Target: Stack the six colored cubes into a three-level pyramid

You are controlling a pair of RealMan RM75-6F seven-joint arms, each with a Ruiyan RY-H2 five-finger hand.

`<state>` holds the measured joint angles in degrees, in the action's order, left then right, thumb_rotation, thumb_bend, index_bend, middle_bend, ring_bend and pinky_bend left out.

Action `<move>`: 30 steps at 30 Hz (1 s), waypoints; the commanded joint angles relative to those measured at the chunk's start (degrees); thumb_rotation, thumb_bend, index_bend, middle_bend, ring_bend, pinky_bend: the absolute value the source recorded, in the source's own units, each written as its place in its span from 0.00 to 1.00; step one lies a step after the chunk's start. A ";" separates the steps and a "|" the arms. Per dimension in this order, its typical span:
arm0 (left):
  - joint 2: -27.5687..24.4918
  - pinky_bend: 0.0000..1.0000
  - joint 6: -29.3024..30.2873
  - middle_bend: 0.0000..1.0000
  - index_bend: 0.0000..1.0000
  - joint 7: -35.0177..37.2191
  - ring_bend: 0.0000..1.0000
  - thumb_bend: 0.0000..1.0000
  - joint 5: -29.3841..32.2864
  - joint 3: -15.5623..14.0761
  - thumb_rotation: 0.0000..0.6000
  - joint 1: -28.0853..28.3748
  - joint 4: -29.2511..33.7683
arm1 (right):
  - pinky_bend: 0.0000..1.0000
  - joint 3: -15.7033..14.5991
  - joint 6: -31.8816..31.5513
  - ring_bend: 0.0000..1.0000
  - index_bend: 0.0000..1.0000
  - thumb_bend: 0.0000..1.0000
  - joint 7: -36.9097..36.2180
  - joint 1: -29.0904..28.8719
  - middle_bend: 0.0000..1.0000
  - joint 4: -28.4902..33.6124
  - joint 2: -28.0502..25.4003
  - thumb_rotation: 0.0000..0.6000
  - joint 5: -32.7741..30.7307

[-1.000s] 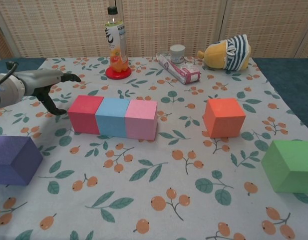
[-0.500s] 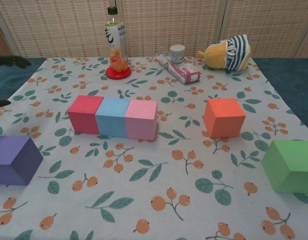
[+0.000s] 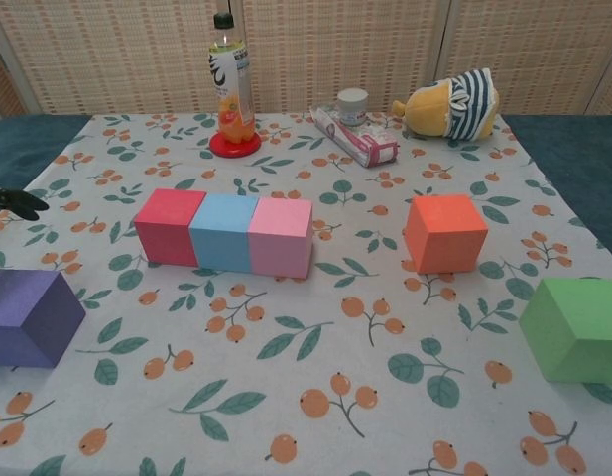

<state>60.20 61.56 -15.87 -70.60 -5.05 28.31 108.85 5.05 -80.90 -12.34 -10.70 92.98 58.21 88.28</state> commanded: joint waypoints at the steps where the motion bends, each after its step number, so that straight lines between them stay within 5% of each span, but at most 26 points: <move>1: 0.32 0.06 -0.52 0.05 0.00 -1.58 0.02 0.34 0.52 -0.44 1.00 -0.45 0.53 | 0.11 -0.03 0.08 0.00 0.00 0.09 -0.16 -0.05 0.13 -0.13 0.10 0.74 -0.02; 15: 5.82 0.07 -2.65 0.02 0.00 -8.96 0.01 0.34 8.17 0.10 1.00 -0.15 -2.38 | 0.11 -0.37 0.15 0.00 0.00 0.09 -0.52 -0.17 0.13 -0.27 0.24 0.74 0.34; 25: 7.67 0.26 0.90 0.40 0.31 -7.13 0.38 0.34 4.58 2.31 1.00 -1.15 -3.53 | 0.11 -0.51 -0.51 0.00 0.00 0.09 0.23 0.02 0.13 0.75 -0.16 0.74 0.83; 30: 2.03 0.34 1.24 0.44 0.31 -1.79 0.43 0.34 1.87 6.47 1.00 0.45 0.98 | 0.11 -0.51 -0.97 0.00 0.00 0.09 0.72 0.15 0.13 1.41 -0.37 0.74 1.10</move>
<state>64.74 62.66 -19.96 -67.66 -0.80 27.75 107.72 4.54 -81.86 -11.64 -10.56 94.38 57.85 89.37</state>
